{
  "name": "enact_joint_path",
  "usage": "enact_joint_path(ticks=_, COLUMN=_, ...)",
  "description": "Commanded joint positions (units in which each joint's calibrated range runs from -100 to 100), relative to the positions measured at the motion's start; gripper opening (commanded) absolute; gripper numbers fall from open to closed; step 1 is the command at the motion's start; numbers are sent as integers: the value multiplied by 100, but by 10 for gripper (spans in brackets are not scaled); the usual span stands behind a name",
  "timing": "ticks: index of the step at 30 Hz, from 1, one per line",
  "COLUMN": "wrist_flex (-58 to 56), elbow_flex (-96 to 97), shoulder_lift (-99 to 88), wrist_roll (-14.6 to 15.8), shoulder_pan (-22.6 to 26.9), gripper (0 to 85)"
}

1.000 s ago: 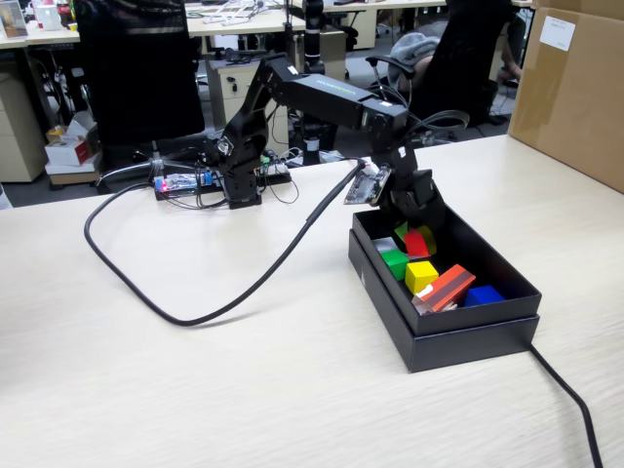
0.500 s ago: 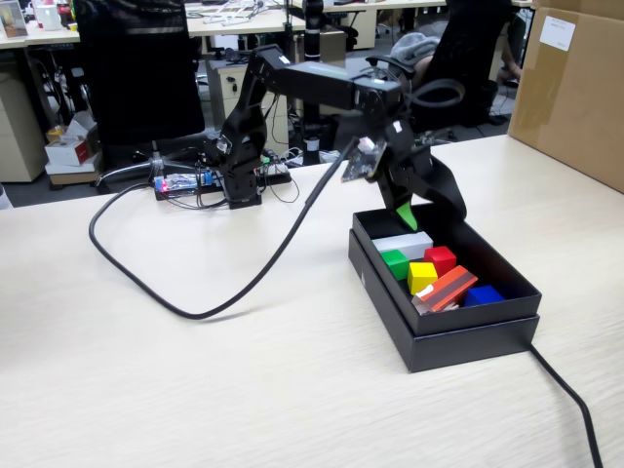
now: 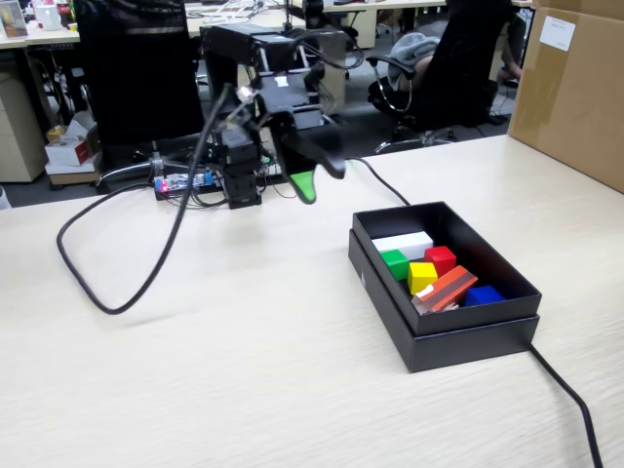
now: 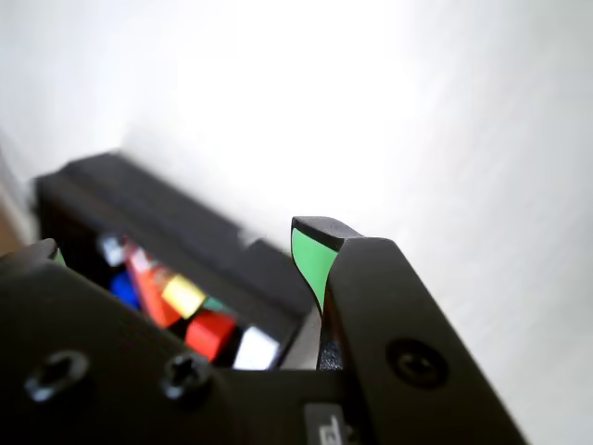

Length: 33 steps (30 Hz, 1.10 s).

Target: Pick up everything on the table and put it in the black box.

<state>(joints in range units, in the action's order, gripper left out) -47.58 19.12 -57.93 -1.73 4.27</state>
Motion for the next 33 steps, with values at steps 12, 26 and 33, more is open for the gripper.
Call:
enact_joint_path(ticks=12, wrist_flex=1574, elbow_flex=2983, shoulder_lift=-2222, wrist_roll=-107, shoulder_pan=-469, gripper=521)
enact_joint_path(ticks=26, wrist_flex=5289, elbow_flex=6202, shoulder_lift=-2692, wrist_roll=-278, shoulder_pan=-718, gripper=521)
enact_joint_path(ticks=33, wrist_flex=6464, elbow_flex=7498, shoulder_lift=-2842, wrist_roll=-400, shoulder_pan=-611, gripper=523)
